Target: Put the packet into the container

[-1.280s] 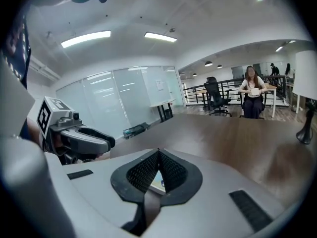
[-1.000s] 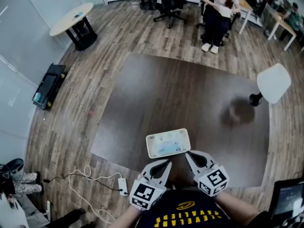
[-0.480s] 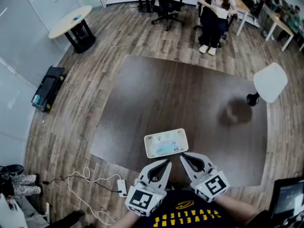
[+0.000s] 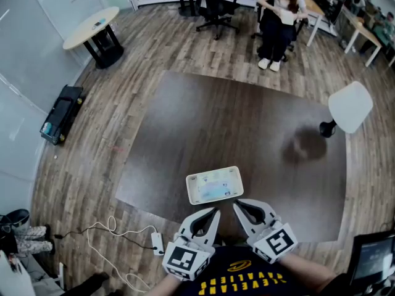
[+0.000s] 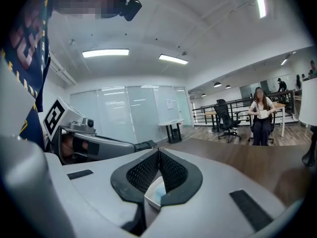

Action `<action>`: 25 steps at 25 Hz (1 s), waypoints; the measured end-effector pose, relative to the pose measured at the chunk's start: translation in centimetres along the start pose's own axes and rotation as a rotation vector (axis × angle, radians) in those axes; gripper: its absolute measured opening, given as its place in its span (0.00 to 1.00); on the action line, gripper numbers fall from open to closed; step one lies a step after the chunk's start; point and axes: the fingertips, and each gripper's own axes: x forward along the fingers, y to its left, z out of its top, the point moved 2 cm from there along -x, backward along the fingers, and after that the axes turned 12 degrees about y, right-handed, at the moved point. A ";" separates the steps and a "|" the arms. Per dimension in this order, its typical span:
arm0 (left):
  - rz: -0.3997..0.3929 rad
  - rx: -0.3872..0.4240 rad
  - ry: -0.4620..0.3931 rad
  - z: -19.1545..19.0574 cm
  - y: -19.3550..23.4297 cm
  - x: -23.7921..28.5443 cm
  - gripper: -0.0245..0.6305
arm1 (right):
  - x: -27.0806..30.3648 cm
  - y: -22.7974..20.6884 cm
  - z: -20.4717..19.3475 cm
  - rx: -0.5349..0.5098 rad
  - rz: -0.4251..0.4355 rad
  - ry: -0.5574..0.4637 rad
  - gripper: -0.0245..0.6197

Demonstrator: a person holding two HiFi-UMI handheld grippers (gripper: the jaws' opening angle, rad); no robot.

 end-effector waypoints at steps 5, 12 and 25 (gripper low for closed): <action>-0.006 -0.005 -0.003 -0.1 -0.1 0.1 0.04 | -0.1 -0.1 0.1 0.004 -0.003 -0.004 0.05; -0.013 0.004 -0.015 0.2 -0.2 0.1 0.04 | -0.2 0.3 0.2 0.002 -0.004 -0.010 0.05; -0.032 0.011 -0.013 -0.3 0.3 1.2 0.04 | 0.4 -0.2 -0.5 -0.012 -0.010 0.002 0.05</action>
